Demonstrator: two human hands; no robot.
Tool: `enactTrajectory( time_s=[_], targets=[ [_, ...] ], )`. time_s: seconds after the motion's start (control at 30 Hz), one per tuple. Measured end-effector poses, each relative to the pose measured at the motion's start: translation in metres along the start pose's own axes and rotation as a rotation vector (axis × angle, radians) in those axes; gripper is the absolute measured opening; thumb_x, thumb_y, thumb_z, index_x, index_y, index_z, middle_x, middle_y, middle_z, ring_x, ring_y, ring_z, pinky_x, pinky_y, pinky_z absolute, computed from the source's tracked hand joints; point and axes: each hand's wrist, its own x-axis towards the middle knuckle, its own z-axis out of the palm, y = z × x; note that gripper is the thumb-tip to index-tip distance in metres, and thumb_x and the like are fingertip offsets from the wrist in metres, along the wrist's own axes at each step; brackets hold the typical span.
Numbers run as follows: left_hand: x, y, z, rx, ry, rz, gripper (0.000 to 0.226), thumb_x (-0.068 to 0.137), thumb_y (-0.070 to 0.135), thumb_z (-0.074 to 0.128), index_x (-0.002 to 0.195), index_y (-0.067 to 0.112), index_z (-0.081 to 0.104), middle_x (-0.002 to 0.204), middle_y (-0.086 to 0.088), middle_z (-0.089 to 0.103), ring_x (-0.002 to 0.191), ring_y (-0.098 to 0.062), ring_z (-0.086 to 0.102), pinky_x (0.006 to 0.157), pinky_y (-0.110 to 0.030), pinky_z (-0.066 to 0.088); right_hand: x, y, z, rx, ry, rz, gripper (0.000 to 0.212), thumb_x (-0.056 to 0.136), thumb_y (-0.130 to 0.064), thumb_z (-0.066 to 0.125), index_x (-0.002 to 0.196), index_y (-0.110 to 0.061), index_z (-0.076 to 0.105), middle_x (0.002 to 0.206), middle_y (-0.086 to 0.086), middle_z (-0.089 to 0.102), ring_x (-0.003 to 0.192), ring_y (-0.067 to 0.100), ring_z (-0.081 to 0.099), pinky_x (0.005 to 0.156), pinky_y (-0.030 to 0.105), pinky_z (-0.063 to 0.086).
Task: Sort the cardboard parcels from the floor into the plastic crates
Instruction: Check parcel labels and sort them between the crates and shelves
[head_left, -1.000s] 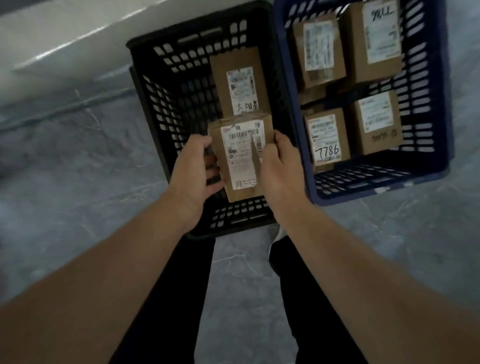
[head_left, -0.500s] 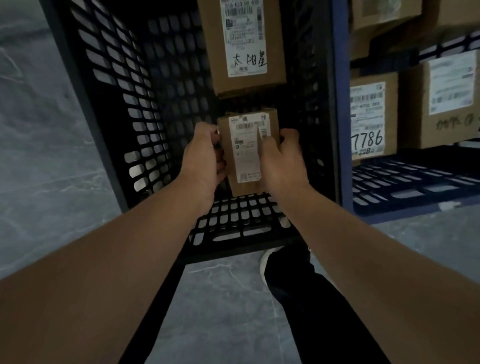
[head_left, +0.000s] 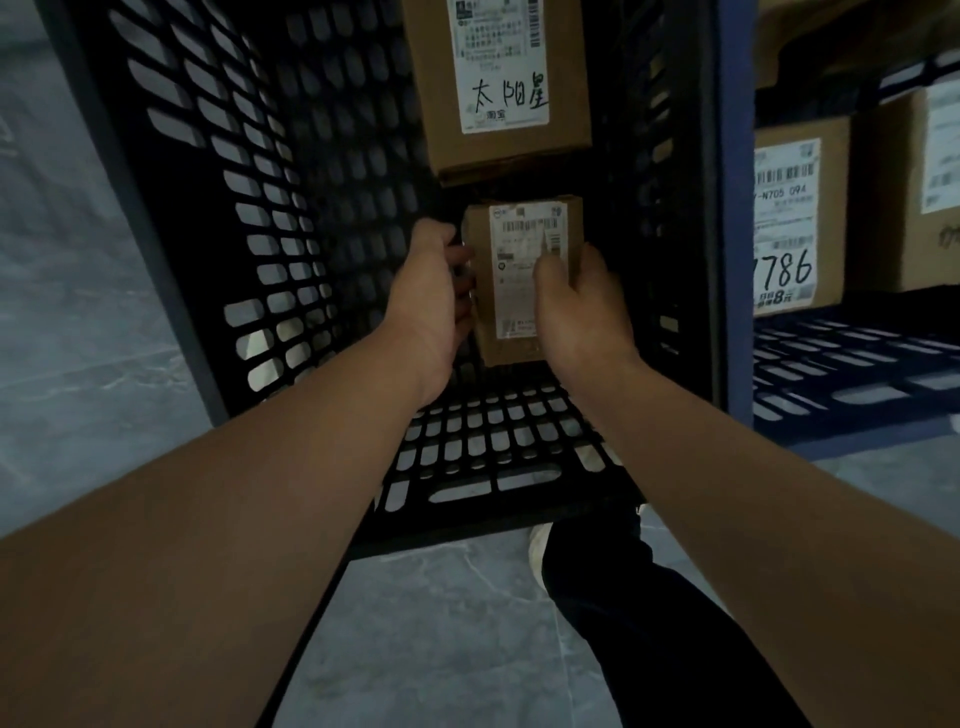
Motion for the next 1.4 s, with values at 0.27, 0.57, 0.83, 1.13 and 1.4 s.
enactTrajectory(
  time_s=[0.27, 0.57, 0.83, 1.13, 1.4],
  targets=[
    [-0.08, 0.031, -0.006, 0.087, -0.012, 0.066, 0.037, 0.105, 0.042, 0.039, 0.086, 0.025, 0.067, 0.082, 0.003, 0.066, 0.07, -0.009, 0.059, 0.037, -0.009, 0.041, -0.061, -0.037, -0.01, 0.125, -0.014, -0.085, 0.1, 0.068, -0.079, 0.031, 0.15, -0.026, 0.054, 0.137, 0.009, 0.063, 0.119, 0.03, 0.066, 0.103, 0.053, 0.059],
    [-0.221, 0.076, -0.008, 0.218, -0.106, 0.329, 0.034, 0.109, 0.035, 0.033, 0.09, 0.034, 0.062, 0.054, 0.023, 0.067, 0.049, 0.017, 0.058, 0.042, -0.002, 0.04, -0.183, -0.129, -0.082, 0.072, -0.176, -0.275, 0.076, 0.096, -0.062, 0.038, 0.167, -0.034, 0.039, 0.165, -0.002, 0.046, 0.145, 0.016, 0.049, 0.119, 0.04, 0.042],
    [-0.37, 0.118, -0.012, 0.217, -0.002, 0.477, 0.035, 0.109, 0.034, 0.033, 0.086, 0.03, 0.059, 0.049, 0.021, 0.064, 0.043, 0.017, 0.055, 0.037, -0.003, 0.036, -0.312, -0.183, -0.149, 0.177, -0.181, -0.376, 0.073, 0.095, -0.062, 0.039, 0.162, -0.033, 0.049, 0.134, -0.002, 0.072, 0.123, 0.016, 0.068, 0.115, 0.049, 0.051],
    [-0.578, 0.156, -0.055, 0.196, -0.093, 0.729, 0.04, 0.108, 0.038, 0.03, 0.092, 0.027, 0.066, 0.063, 0.02, 0.071, 0.061, 0.01, 0.066, 0.048, -0.005, 0.044, -0.519, -0.255, -0.19, 0.327, -0.178, -0.571, 0.095, 0.084, -0.081, 0.039, 0.161, -0.027, 0.048, 0.165, 0.003, 0.052, 0.153, 0.025, 0.049, 0.127, 0.057, 0.038],
    [-0.761, 0.175, -0.12, 0.039, -0.068, 0.874, 0.059, 0.094, 0.06, 0.036, 0.142, 0.034, 0.057, 0.147, 0.0, 0.052, 0.143, -0.025, 0.038, 0.121, -0.045, 0.026, -0.721, -0.309, -0.239, 0.404, -0.065, -0.765, 0.058, 0.111, -0.055, 0.04, 0.165, -0.032, 0.044, 0.167, -0.009, 0.046, 0.153, 0.012, 0.043, 0.13, 0.049, 0.034]
  ],
)
